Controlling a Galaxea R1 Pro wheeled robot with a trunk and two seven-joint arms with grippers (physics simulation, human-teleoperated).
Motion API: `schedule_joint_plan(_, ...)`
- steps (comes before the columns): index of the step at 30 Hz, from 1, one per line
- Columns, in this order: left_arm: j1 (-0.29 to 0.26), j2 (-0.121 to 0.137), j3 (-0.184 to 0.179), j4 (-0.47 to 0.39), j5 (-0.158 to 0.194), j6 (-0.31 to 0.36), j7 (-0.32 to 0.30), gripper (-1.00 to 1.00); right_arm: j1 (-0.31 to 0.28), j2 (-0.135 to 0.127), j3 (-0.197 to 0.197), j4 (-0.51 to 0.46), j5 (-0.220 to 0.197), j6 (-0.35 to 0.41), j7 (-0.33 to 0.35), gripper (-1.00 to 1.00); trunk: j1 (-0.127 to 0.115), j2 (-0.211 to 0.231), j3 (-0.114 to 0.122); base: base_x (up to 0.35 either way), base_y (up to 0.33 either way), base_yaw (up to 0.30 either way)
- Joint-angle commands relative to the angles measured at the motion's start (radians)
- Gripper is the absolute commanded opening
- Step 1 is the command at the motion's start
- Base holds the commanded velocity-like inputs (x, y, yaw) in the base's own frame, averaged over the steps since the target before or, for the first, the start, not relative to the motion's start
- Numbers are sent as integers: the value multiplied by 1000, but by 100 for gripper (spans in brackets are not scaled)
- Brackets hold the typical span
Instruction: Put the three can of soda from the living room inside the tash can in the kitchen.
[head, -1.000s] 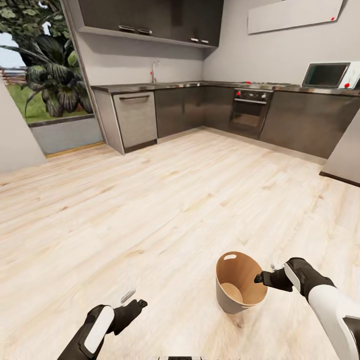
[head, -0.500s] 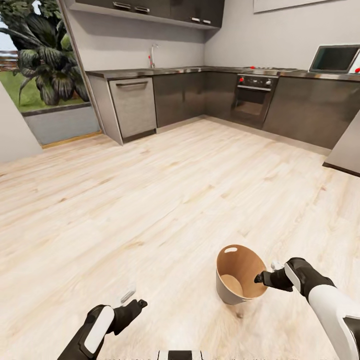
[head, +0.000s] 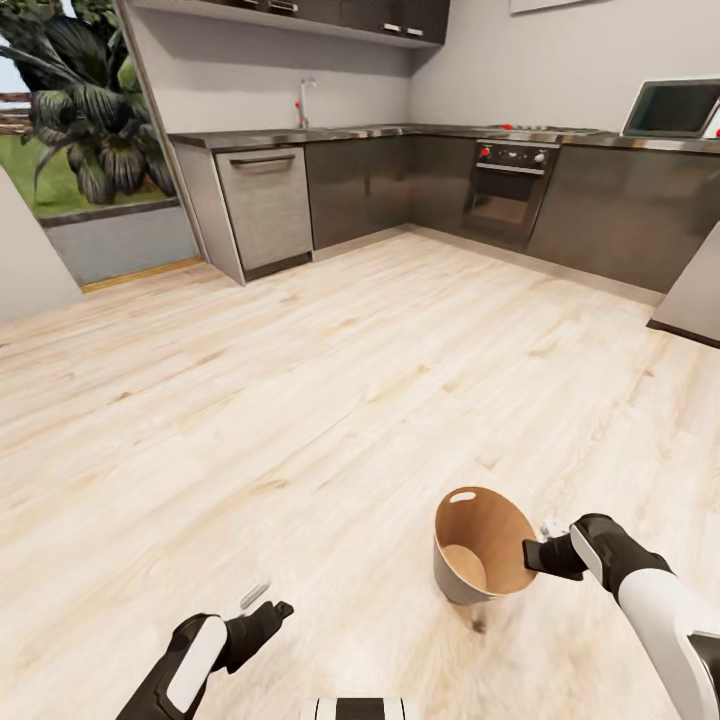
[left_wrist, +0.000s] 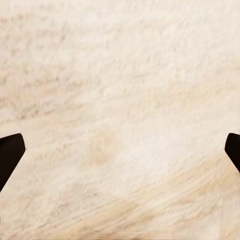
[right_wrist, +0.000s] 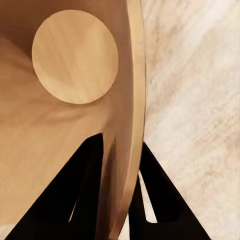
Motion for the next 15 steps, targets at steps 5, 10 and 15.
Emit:
schedule_joint_plan(5,1,0,-9,0,-1,-1,1,100,4,-1,2,-23,-11,2,6,-100,-2,1,19,0,0,0)
schedule_joint_plan(10,1,7,-11,1,-2,-2,1,100,10,0,2,-53,-10,3,35,-100,-4,2,39,0,0,0)
schedule_joint_plan(15,1,12,-10,2,-2,-2,1,100,15,1,8,-75,-7,3,52,-100,-7,4,58,0,0,0)
